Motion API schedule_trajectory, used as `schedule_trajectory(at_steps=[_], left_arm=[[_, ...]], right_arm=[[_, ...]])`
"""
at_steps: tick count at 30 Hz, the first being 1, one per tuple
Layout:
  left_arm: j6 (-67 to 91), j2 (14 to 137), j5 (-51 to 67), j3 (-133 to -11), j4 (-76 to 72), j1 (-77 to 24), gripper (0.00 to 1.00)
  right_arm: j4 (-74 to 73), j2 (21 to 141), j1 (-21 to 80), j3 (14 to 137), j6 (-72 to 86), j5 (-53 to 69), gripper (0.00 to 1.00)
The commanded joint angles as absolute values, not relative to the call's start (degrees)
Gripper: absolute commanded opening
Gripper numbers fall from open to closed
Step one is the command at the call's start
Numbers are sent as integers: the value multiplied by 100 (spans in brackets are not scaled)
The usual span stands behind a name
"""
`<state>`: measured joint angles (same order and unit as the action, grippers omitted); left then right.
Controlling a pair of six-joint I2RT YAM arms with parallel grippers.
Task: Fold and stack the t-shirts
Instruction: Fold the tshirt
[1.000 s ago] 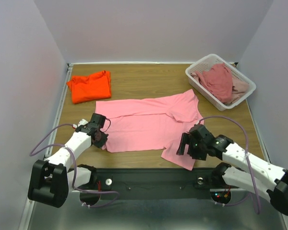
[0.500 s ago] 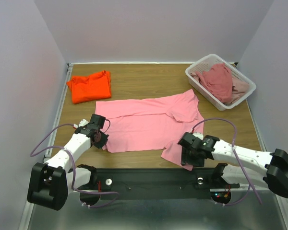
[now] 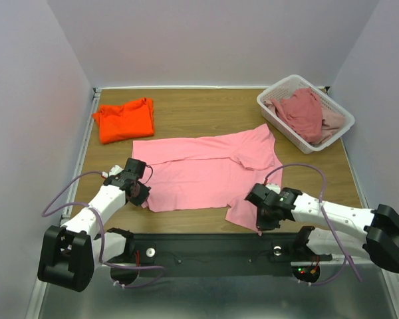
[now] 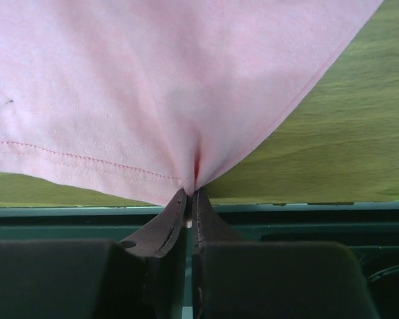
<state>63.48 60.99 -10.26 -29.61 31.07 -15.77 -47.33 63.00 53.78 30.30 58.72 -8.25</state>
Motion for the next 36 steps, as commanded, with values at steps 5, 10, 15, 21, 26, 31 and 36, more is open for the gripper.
schedule_trajectory(at_steps=[5,10,15,21,26,31,36], left_arm=[[6223,5880,-1089,-3120,3374,-1600,0],[6074,6064,-906,-3287,3349,-1600,0],[6056,6126,-826,-3313,3305,-1600,0],[5994,6178,-984,-3524,3454,-1591,0],[5836,6293,-941,-3753,3410,-1486,0],[5652,6538,-897,-3963,3419,-1284,0],[5494,6697,-800,-4017,3287,-1046,0]], right_arm=[[-4737,6170,5440,3619,5959,-1660,1],[-4764,6363,5362,4156,5924,-2320,0],[-4755,6539,5020,4666,5704,-2698,1],[-4562,6688,4274,5159,5274,-3015,1],[-4106,6873,3806,5317,4835,-2822,0],[-3806,7215,3385,5589,4527,-2672,0],[-3569,7523,3007,5888,4202,-2619,0]])
